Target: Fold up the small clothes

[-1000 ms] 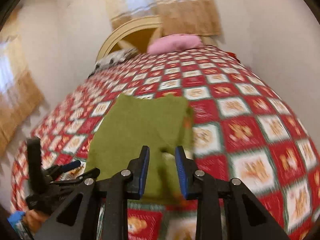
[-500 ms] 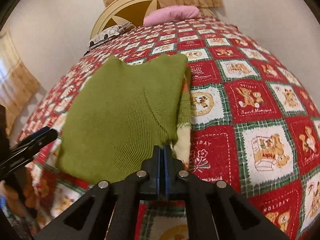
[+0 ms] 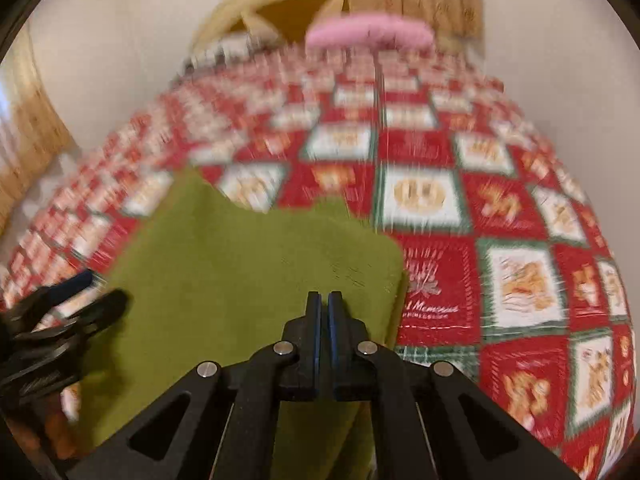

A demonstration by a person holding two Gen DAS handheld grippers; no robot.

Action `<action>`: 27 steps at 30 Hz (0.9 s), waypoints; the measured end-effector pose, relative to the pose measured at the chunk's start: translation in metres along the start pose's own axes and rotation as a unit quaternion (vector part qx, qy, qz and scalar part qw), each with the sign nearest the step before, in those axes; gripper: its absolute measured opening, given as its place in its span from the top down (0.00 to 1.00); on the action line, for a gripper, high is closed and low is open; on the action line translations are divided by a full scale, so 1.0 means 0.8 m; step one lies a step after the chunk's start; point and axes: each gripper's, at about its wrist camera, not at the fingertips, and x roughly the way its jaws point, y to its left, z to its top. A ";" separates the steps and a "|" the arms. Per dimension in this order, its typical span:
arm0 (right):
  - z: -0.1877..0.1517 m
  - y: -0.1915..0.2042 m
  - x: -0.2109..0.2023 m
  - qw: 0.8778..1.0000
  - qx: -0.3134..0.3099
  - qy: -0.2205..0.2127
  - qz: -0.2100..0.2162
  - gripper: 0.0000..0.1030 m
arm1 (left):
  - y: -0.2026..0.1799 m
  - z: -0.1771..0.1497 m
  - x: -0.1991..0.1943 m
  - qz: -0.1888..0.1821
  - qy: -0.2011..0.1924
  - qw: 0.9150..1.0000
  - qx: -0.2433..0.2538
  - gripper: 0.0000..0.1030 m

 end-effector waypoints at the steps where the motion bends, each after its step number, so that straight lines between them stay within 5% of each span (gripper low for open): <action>1: -0.002 -0.005 0.012 1.000 0.001 0.001 0.006 0.99 | -0.001 -0.007 0.006 0.001 -0.001 1.000 0.001 0.16; 5: 0.007 -0.024 0.021 0.998 0.031 -0.024 0.043 0.99 | -0.008 -0.010 0.011 0.003 -0.006 1.000 0.009 0.13; 16: 0.007 -0.008 -0.012 0.998 0.003 -0.062 -0.013 0.94 | -0.011 -0.010 0.017 0.011 0.000 1.000 0.018 0.05; 21: -0.033 -0.030 -0.080 0.993 0.054 -0.108 0.001 0.58 | -0.011 -0.011 0.012 0.011 0.002 1.000 0.019 0.05; 27: -0.093 -0.039 -0.121 0.990 0.087 -0.112 0.008 0.57 | -0.005 -0.023 -0.014 -0.011 -0.003 1.000 0.019 0.13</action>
